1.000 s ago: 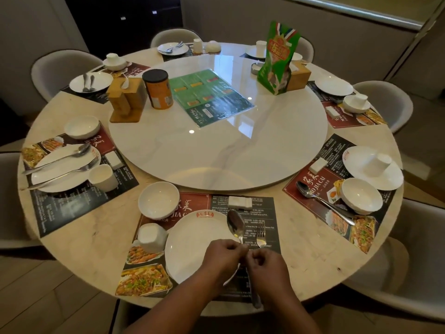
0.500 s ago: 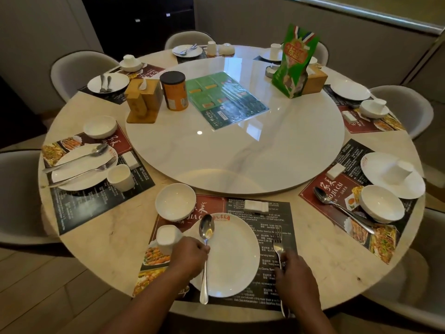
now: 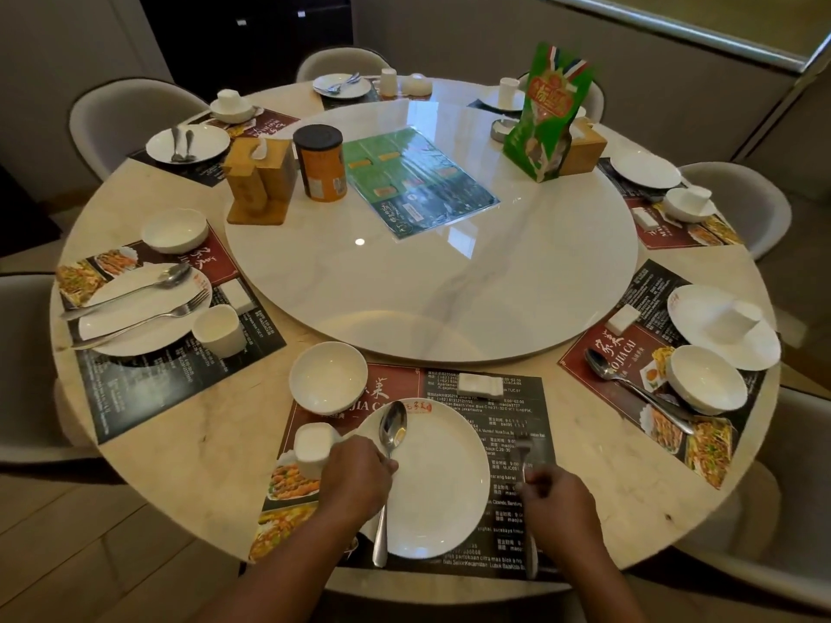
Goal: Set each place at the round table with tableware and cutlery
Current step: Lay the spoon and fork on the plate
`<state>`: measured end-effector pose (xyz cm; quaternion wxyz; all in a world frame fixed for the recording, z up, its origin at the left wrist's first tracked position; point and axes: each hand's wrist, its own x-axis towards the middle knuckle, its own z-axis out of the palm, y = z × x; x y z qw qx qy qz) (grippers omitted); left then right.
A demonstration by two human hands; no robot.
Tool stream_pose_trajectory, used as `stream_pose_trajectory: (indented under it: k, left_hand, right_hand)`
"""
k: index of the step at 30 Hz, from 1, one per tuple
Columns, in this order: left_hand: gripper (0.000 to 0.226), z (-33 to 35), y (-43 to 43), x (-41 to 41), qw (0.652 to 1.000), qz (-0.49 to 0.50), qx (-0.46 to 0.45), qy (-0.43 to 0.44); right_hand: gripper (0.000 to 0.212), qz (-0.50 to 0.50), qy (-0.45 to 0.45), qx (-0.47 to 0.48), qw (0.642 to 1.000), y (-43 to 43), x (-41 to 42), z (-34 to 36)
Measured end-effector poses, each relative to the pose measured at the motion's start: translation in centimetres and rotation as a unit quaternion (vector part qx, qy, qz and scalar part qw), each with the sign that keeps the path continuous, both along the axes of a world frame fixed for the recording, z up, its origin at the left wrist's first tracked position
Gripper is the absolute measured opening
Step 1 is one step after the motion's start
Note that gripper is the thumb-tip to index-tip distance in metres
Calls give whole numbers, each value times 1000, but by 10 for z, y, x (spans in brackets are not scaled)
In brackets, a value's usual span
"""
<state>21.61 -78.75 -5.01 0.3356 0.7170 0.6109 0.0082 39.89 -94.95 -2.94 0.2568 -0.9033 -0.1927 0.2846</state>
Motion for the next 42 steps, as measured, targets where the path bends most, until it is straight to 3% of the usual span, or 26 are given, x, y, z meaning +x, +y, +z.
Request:
stream_pose_trajectory:
  k: [4,11,36,42]
  left_hand:
    - [18,-4,2,-2,1000,0,8,2]
    - [24,-5,3,-3,999,-26,37,16]
    - [23,-3,-2,-12,993,-65,100,-14]
    - [14,13,-13,-50,984,-88,140,-65]
  right_hand:
    - [10,53,15,55,997,24,-19,12]
    - [20,110,57,39,992,54,-58,-1]
    - [24,178,-112,16,978,62,-71,-12]
    - [32,247,-175,128,945,90,-84,13]
